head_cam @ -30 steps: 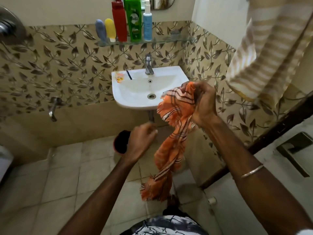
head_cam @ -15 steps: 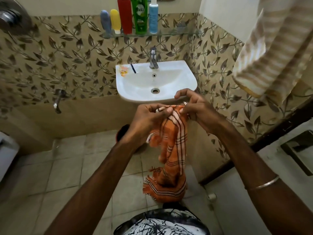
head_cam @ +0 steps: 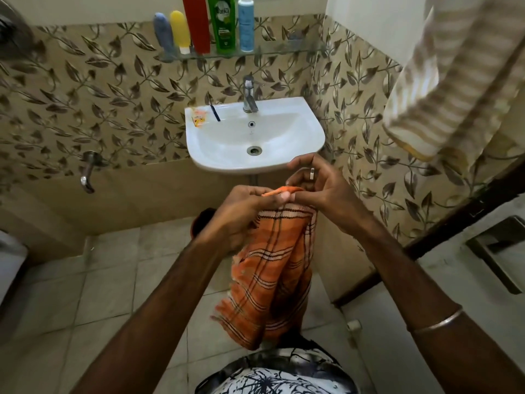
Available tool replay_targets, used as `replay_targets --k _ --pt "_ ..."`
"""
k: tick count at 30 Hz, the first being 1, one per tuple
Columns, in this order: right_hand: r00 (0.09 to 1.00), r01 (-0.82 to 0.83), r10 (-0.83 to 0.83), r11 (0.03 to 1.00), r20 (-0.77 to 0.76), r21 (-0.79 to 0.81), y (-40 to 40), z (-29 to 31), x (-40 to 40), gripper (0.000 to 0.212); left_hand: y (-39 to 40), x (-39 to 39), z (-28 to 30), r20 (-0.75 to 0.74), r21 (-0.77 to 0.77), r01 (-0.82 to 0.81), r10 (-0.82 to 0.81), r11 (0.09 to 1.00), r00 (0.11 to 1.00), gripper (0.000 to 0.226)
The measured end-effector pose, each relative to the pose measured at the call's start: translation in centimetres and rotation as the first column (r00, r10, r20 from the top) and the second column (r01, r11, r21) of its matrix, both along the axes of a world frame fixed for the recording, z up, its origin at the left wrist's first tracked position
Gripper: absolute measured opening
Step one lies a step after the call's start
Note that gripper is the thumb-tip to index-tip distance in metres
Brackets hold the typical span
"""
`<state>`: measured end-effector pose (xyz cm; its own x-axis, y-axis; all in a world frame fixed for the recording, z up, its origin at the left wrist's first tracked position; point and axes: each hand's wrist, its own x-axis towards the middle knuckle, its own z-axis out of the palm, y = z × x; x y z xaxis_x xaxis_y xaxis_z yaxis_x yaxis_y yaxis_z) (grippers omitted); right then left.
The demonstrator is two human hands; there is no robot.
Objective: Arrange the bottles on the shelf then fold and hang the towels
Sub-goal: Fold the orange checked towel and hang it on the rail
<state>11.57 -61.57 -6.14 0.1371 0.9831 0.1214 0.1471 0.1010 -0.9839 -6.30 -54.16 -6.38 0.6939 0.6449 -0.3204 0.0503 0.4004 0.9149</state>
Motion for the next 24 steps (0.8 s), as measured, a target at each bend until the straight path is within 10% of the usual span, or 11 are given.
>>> replay_targets --k 13,24 --pt "0.991 -0.134 0.135 0.984 -0.006 -0.113 3.0 -0.8 3.6 0.020 0.8 3.2 1.4 0.028 0.444 -0.263 0.280 0.857 0.960 0.003" --pt "0.961 -0.271 0.248 0.929 -0.119 -0.253 2.8 -7.6 5.7 0.023 1.7 4.7 1.2 0.074 0.473 -0.483 0.514 0.736 0.855 0.010"
